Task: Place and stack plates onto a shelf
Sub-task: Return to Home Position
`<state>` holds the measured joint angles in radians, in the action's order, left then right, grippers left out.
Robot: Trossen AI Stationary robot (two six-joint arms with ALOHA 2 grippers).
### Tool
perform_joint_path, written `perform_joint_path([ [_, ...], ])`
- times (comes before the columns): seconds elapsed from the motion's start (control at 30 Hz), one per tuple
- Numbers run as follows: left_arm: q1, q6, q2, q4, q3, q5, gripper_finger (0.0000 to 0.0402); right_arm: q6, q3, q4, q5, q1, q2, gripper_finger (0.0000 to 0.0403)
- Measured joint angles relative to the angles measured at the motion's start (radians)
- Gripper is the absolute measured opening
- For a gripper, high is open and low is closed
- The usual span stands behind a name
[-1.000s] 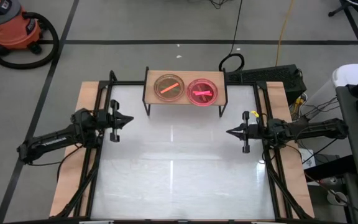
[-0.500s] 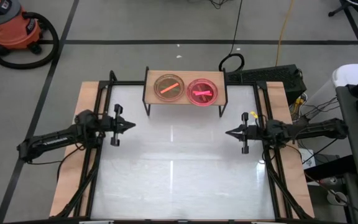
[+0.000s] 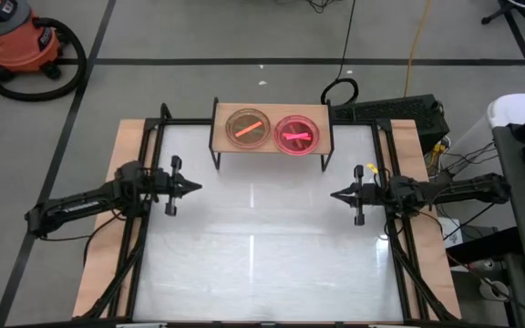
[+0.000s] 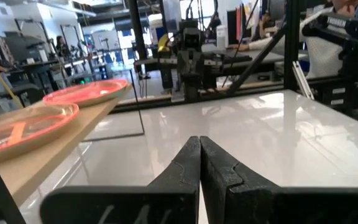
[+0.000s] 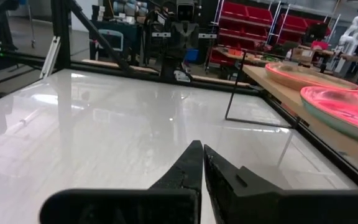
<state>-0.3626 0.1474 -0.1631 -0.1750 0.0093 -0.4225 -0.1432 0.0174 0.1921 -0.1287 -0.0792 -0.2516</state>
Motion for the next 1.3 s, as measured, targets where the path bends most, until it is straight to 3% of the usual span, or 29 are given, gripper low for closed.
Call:
perform_joint_path([
  [0.57,0.000,0.028,0.000,0.110,0.001,0.003,0.0001,0.037,-0.002,-0.033,-0.001,0.000,0.000,0.0000],
  [1.3,0.000,0.007,-0.094,0.112,0.002,0.003,0.0016,0.098,-0.002,-0.134,-0.005,0.000,0.000,0.0000],
])
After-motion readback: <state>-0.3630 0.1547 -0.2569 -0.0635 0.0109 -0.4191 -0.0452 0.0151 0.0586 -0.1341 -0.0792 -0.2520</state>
